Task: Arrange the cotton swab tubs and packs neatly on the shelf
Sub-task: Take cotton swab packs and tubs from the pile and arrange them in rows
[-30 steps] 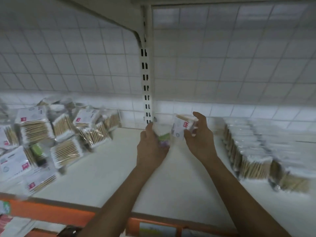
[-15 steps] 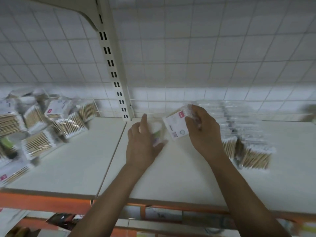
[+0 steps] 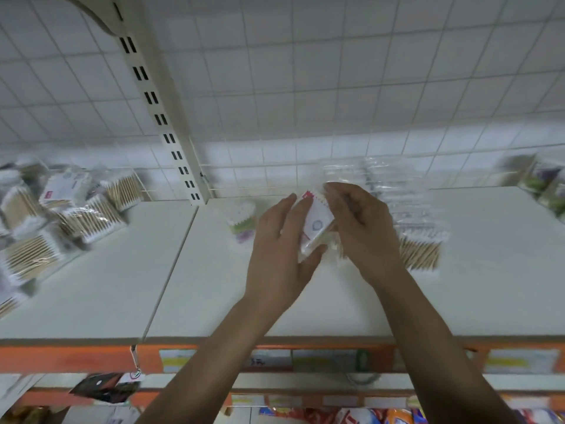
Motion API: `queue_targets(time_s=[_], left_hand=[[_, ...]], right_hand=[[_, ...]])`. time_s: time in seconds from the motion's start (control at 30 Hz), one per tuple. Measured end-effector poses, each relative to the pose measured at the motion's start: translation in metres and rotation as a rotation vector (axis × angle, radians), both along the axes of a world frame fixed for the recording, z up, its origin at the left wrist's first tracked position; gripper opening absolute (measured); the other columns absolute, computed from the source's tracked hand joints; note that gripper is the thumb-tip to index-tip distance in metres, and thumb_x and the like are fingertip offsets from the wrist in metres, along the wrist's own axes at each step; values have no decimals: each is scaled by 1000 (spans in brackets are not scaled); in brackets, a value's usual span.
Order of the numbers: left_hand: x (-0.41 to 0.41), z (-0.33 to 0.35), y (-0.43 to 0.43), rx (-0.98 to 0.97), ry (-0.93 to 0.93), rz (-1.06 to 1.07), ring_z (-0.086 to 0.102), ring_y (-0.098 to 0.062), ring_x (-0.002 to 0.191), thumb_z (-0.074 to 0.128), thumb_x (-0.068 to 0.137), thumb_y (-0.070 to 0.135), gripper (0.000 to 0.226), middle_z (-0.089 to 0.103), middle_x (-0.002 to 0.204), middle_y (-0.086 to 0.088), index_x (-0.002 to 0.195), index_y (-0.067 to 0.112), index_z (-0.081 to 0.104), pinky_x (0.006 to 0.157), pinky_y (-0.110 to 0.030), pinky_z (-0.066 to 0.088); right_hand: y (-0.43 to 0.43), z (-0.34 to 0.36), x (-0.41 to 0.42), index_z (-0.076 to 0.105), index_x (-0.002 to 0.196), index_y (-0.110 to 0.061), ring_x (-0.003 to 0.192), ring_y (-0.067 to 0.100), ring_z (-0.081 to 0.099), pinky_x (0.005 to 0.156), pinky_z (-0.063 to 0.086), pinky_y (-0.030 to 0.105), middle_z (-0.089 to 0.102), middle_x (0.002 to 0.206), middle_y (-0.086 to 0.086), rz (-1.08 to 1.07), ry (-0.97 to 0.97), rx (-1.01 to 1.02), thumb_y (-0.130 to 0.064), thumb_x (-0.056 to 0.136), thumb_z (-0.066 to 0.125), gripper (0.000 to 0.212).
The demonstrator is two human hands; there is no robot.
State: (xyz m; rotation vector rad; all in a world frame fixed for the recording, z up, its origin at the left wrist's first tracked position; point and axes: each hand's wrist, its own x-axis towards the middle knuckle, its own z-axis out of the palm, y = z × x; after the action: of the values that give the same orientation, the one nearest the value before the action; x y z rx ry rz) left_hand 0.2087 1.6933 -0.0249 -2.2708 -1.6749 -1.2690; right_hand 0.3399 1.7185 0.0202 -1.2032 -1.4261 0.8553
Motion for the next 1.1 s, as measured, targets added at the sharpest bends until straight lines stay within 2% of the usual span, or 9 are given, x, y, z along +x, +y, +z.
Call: queue_targets(time_s=[0.13,0.23,0.3,0.4,0.53,0.7,0.8,0.93,1.1], left_hand=[[8,7,-1,25,-143,44,45,-10,105,53,88,29,45,48,113,-6,131,18,54,85,-16,39],[16,17,-4,-33,-319,-30,52,-4,89,60,89,24,29,55,93,15,118,20,62,75,-9,39],[23,19,-5,-150,-488,-79,58,0,81,65,89,25,17,62,86,18,106,27,62,72,-10,42],[34,17,-6,-316,-623,-95,63,-3,71,67,86,24,23,68,82,19,97,34,50,67,-19,48],[45,10,-6,-371,-523,-96,63,-1,69,66,87,27,20,68,78,13,95,28,48,61,-13,46],[44,1,-1,-324,-311,-9,54,1,60,69,84,31,20,56,67,9,75,22,53,57,-11,38],[46,-5,-2,-340,-198,31,50,0,56,70,82,33,22,53,60,13,72,23,53,60,-23,43],[51,-8,-1,-402,-231,74,63,-8,67,72,80,34,18,61,68,12,83,20,63,73,-32,52],[56,-4,-3,-426,-262,97,64,-6,72,73,80,34,29,65,79,10,102,20,59,75,-24,51]], right_hand=[[-7,10,17,68,102,-28,82,4,66,77,56,30,69,98,-10,107,0,14,-34,97,47,22],[-8,16,37,66,107,-29,85,-5,62,73,48,14,64,99,-18,107,-102,121,-29,96,48,22],[-8,17,49,63,114,-28,92,-3,57,75,45,11,57,103,-22,51,-283,194,-17,92,56,26],[-9,14,60,59,122,-24,95,4,56,81,46,11,55,112,-13,-6,-418,213,-7,85,63,41],[-10,10,75,63,112,-19,79,8,58,73,47,15,59,97,-11,-71,-487,211,-5,81,67,35],[-7,-4,92,68,100,-19,89,18,52,72,32,18,66,91,-5,-112,-691,261,-8,77,69,25],[-6,-10,101,68,100,-16,92,24,51,73,32,19,65,94,1,-165,-729,305,-1,74,69,30],[-1,-18,116,68,104,-15,101,33,53,81,42,35,64,106,6,-217,-756,280,6,69,68,41],[-1,-25,121,63,115,-16,113,28,46,84,27,18,58,119,5,-197,-766,147,5,73,63,47]])
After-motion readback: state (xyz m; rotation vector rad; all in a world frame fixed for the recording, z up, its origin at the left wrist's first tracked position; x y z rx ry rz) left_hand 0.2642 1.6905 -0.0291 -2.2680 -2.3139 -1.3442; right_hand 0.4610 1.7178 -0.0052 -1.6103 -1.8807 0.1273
